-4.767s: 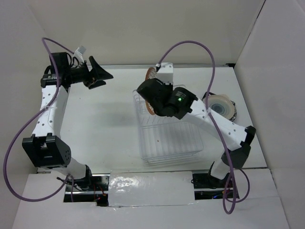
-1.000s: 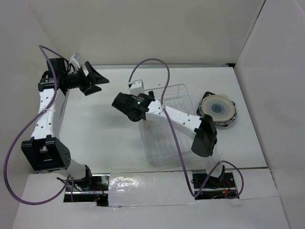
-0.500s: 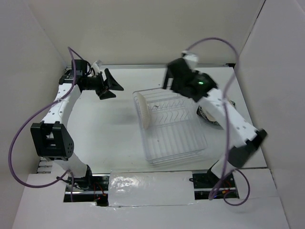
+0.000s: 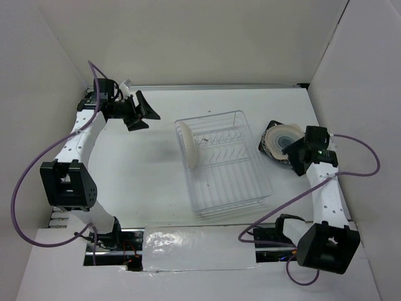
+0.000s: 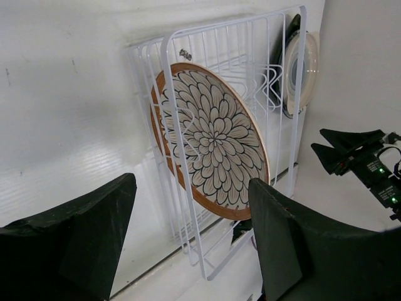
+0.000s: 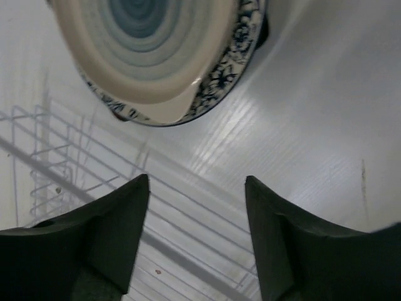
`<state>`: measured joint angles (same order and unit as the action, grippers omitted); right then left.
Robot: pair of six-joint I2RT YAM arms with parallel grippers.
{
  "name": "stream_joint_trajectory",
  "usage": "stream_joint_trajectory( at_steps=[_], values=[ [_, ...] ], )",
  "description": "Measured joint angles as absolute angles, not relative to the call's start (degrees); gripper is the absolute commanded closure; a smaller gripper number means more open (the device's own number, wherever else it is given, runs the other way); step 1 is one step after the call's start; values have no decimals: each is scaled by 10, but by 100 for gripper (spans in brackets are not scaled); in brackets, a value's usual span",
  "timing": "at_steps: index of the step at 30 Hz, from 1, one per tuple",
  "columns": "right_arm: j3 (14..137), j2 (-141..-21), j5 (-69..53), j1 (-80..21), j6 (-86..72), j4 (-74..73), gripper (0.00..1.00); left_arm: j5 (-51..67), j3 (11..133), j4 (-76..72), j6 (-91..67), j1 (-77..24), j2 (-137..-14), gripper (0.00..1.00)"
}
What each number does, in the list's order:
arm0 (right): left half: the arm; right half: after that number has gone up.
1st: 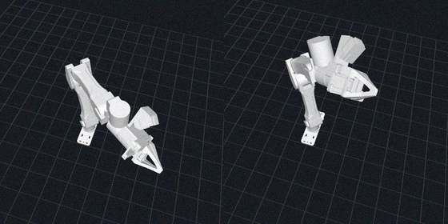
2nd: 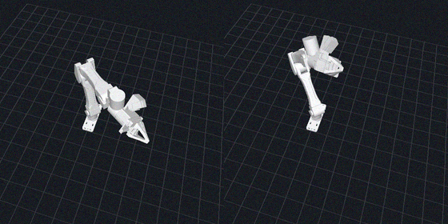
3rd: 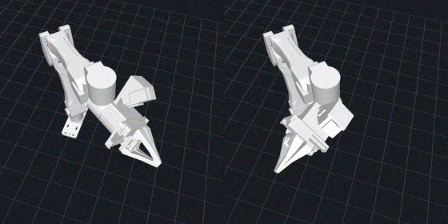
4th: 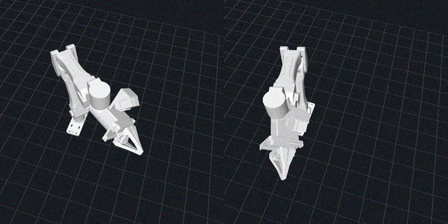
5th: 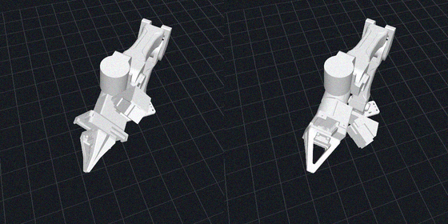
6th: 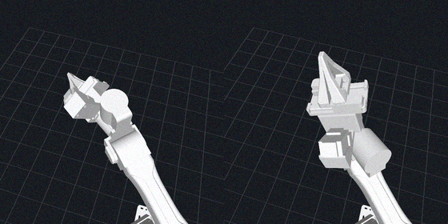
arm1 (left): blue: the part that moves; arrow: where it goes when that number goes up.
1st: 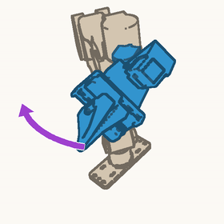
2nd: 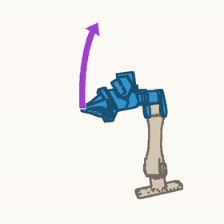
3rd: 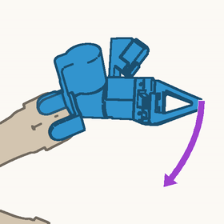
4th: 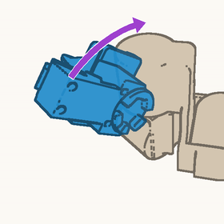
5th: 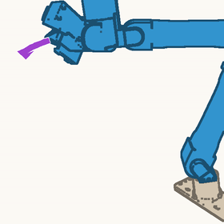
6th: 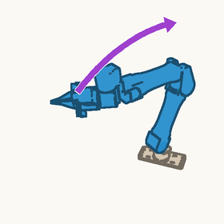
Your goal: Load the plates into the dish rack
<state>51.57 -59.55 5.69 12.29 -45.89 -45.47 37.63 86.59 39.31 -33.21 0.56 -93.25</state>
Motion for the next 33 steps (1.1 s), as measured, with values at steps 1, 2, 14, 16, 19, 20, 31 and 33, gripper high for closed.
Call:
stream_joint_trajectory(
  at_steps=[1, 2, 14, 16, 19, 20, 31, 33],
  values=[
    [500, -597, 48, 139, -463, -449, 36, 374, 866, 395, -331, 6, -932, 15],
    [488, -598, 43, 152, -467, -443, 39, 371, 866, 396, -331, 6, -932, 15],
    [485, -722, 20, 237, -456, -337, 54, 365, 866, 399, -329, 6, -931, 14],
    [489, -740, 18, 239, -455, -328, 55, 364, 866, 399, -329, 6, -930, 15],
    [492, -756, 14, 240, -452, -313, 59, 362, 866, 400, -329, 6, -929, 15],
    [492, -761, 12, 240, -451, -306, 59, 362, 866, 400, -329, 6, -928, 15],
    [507, -828, 6, 240, -449, -275, 61, 362, 866, 404, -327, 6, -928, 15],
    [510, -839, 6, 240, -447, -274, 61, 361, 866, 405, -325, 7, -928, 15]
  ],
)
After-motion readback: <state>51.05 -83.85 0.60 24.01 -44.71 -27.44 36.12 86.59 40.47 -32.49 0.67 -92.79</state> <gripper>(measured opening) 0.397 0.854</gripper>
